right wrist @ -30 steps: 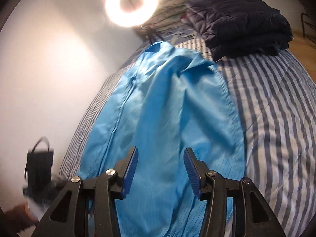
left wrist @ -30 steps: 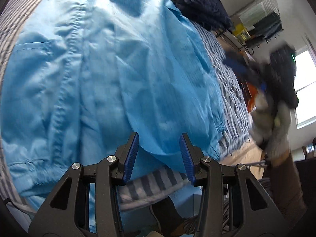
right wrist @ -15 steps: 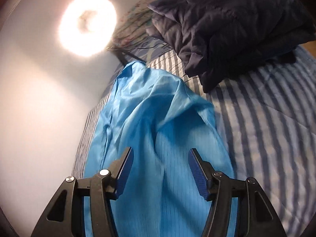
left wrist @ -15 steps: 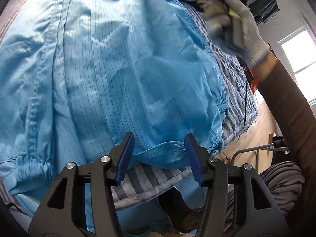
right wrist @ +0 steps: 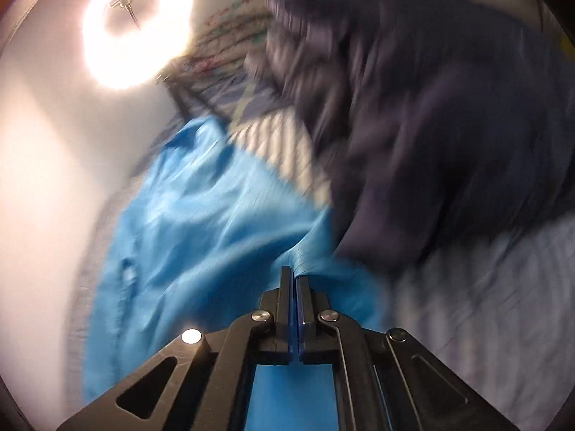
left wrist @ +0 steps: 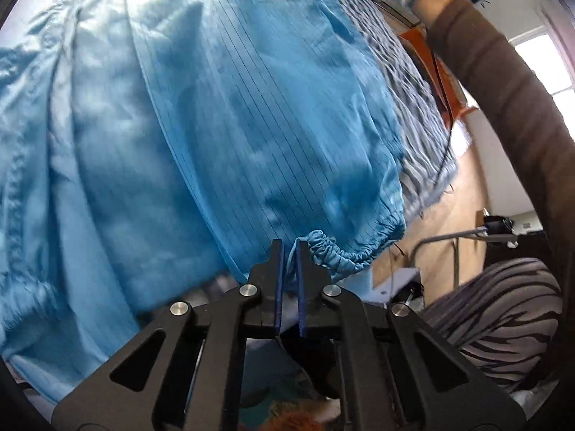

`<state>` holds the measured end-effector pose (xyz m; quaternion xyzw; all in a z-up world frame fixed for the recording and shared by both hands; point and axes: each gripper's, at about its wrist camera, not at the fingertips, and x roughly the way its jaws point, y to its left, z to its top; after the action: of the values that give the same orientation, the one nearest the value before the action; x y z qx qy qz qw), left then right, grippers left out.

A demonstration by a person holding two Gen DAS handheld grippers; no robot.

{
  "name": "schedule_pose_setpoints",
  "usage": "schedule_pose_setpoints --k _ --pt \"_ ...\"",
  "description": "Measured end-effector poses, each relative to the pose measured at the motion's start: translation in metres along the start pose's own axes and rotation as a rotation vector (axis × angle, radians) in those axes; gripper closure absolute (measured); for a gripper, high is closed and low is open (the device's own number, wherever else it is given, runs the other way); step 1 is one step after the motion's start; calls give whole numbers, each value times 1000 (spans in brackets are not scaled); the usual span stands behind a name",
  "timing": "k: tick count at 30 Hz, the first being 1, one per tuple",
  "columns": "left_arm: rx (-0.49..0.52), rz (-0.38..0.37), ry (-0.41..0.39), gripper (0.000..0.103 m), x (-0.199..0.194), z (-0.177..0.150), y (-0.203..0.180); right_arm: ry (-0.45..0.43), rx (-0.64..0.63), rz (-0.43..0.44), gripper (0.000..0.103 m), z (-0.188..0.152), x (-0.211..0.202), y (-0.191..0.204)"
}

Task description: Fold large clothes

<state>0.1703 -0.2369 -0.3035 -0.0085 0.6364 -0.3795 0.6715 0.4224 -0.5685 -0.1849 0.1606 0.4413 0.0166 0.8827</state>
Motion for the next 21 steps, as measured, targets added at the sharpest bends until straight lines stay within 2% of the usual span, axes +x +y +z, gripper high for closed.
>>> schedule_pose_setpoints --k 2,5,6,8,9,11,13,14,15,17,21 --pt "16 -12 12 99 4 -3 -6 -12 -13 -31 103 10 -4 -4" --pt "40 -6 11 99 4 -2 -14 16 -35 -72 102 10 -4 -4" --pt "40 -14 10 99 3 -2 -16 29 -28 -74 98 13 -3 -6" --pt "46 -30 5 99 -2 -2 -21 40 -5 -3 79 5 -15 -9" --pt "53 -35 -8 99 -7 -1 -23 41 -5 8 78 1 -19 -10" --pt "65 -45 -27 99 -17 1 -26 58 -16 41 70 -19 -39 -11" --pt "78 -60 -47 93 -27 2 -31 86 -2 99 64 -44 -56 -16" --pt "85 -71 -70 85 -36 2 -33 101 10 143 58 -62 -67 -20" --pt "90 -78 -92 78 -43 2 -34 110 18 162 56 -75 -74 -23" --pt "94 -75 -134 74 -56 2 -35 143 44 196 52 -117 -93 -32" --pt "36 -50 -211 74 -79 11 -18 202 120 272 52 -182 -109 -45"
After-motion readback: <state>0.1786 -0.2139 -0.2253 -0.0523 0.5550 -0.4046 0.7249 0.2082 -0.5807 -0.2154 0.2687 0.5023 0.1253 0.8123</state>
